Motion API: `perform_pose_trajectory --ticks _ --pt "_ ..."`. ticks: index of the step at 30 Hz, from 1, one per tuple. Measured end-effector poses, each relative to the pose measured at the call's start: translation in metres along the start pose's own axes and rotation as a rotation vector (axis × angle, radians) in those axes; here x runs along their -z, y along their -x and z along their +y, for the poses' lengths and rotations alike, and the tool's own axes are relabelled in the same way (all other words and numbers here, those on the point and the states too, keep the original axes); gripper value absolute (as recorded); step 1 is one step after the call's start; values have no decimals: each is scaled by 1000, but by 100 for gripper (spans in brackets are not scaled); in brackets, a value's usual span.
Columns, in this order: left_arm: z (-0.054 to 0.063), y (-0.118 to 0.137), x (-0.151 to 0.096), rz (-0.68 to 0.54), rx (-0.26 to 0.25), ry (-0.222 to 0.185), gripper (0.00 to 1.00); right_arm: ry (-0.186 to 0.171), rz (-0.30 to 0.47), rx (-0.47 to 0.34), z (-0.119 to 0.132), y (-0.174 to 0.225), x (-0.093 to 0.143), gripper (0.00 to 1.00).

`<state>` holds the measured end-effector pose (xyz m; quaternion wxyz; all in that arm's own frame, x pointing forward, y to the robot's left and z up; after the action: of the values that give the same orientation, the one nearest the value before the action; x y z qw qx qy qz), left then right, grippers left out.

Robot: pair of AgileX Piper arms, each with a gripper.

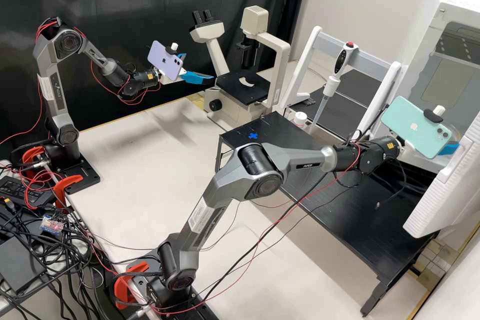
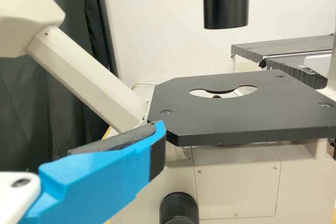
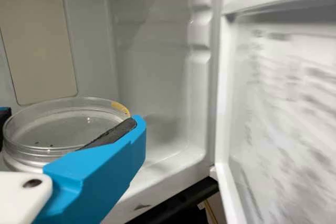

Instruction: Move the petri dish to the incubator

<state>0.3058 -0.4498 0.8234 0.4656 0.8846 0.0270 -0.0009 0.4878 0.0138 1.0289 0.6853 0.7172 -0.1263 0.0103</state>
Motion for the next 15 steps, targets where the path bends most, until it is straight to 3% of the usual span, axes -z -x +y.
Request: perform_pose_trajectory --ticks 2,6,15 --pt "0 0 0 0 0 0 100 28 -6 7 -4 -8 2 0" --pt "0 0 0 0 0 0 100 49 -25 20 -13 -19 1 0" --pt "0 0 0 0 0 0 100 60 -71 54 -34 -33 -11 0"
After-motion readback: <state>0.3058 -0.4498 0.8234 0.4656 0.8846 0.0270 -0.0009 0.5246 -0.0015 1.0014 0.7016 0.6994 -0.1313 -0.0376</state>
